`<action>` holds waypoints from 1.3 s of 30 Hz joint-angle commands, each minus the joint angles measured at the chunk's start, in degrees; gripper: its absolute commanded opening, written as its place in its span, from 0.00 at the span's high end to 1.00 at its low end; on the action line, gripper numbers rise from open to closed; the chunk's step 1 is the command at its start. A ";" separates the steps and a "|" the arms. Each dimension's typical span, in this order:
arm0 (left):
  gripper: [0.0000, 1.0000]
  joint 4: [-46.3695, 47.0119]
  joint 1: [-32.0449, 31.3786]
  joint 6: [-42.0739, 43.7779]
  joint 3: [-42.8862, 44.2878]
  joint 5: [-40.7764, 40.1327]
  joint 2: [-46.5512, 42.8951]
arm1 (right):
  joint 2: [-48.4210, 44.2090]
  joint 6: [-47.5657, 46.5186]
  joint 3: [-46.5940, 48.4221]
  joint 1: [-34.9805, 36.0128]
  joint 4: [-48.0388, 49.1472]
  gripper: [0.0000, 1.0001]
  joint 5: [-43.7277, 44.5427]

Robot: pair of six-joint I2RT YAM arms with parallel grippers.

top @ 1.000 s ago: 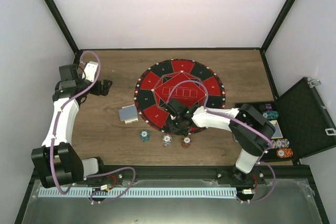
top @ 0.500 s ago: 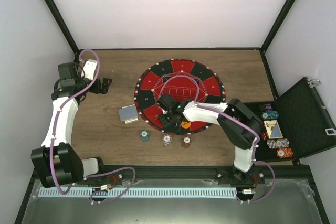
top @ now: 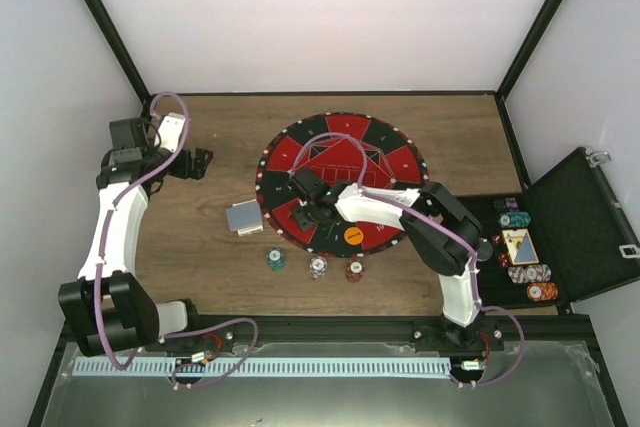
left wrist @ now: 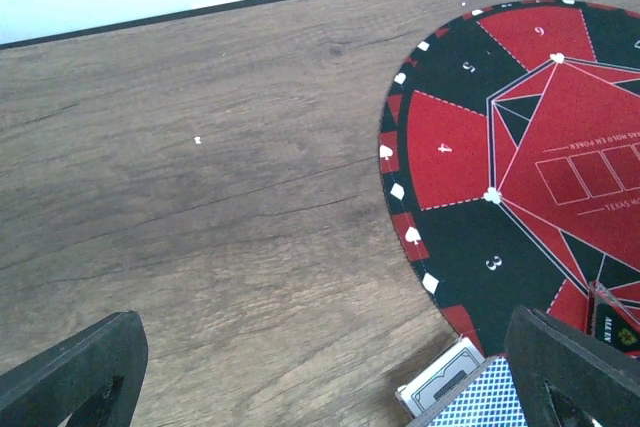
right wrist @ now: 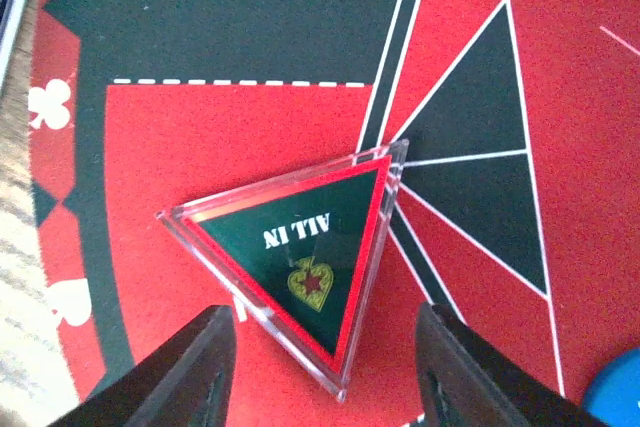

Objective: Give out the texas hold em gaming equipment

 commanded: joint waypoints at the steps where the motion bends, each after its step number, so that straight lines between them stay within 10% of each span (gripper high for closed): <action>1: 0.00 -3.81 0.28 1.50 3.50 1.82 1.22 | -5.02 -1.65 -1.42 0.26 0.32 0.45 -1.26; 9: 0.00 -4.81 0.33 1.12 4.94 2.98 1.97 | -5.10 -4.28 -4.77 0.63 1.98 0.38 -3.96; 22: 0.00 -8.32 0.48 2.21 6.97 2.73 2.27 | 2.58 -7.68 -0.28 0.23 2.13 0.59 -2.30; 39: 0.00 -12.45 0.61 3.79 8.15 2.79 1.02 | 17.17 -12.25 25.62 -3.41 -4.75 0.66 -3.14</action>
